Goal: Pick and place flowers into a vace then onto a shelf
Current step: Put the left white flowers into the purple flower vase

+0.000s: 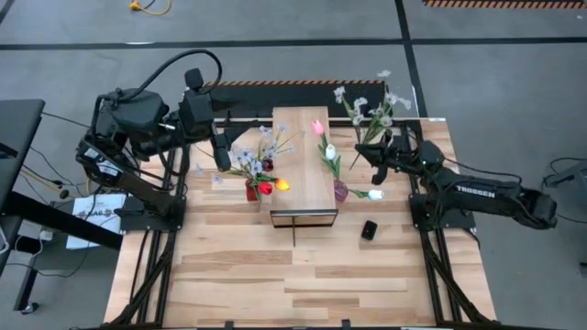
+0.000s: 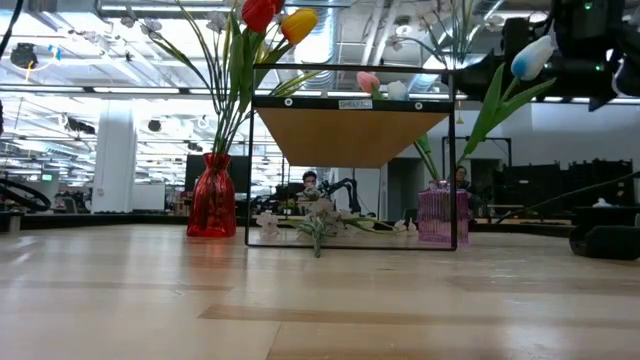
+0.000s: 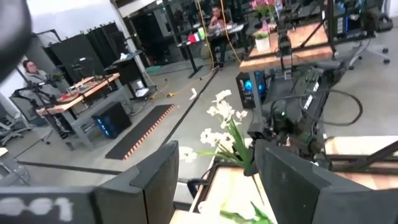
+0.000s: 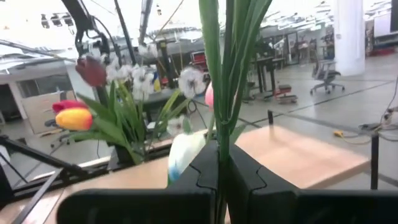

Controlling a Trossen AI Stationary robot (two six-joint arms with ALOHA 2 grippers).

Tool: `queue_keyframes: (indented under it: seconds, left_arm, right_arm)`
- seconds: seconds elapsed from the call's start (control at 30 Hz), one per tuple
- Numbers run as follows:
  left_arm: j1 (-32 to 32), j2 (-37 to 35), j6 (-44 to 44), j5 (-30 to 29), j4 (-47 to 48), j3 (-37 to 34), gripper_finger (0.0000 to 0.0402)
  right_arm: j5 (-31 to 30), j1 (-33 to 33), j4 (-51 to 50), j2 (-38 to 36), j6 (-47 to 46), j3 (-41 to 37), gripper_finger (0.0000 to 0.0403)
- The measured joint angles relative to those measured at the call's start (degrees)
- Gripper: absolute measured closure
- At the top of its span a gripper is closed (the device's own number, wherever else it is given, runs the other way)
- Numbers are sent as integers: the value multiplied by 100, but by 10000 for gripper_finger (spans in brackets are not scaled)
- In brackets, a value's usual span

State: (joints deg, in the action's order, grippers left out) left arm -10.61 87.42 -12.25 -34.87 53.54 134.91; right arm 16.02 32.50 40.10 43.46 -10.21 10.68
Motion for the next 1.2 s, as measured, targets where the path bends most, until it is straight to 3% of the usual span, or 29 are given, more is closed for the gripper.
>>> queue_keyframes:
  seconds: [0.47, 0.87, 1.2]
  left_arm:
    - [2, -22, 120, -34, 160, 0, 199]
    - [2, -22, 207, -33, 155, 0, 199]
    - [2, -22, 227, -31, 153, 0, 199]
  right_arm:
    - [-1494, -1315, 630, 0, 81, -765, 403]
    - [-1640, -1830, 936, 56, 369, -960, 403]
    - [-1818, -1779, 1731, 936, 464, -960, 403]
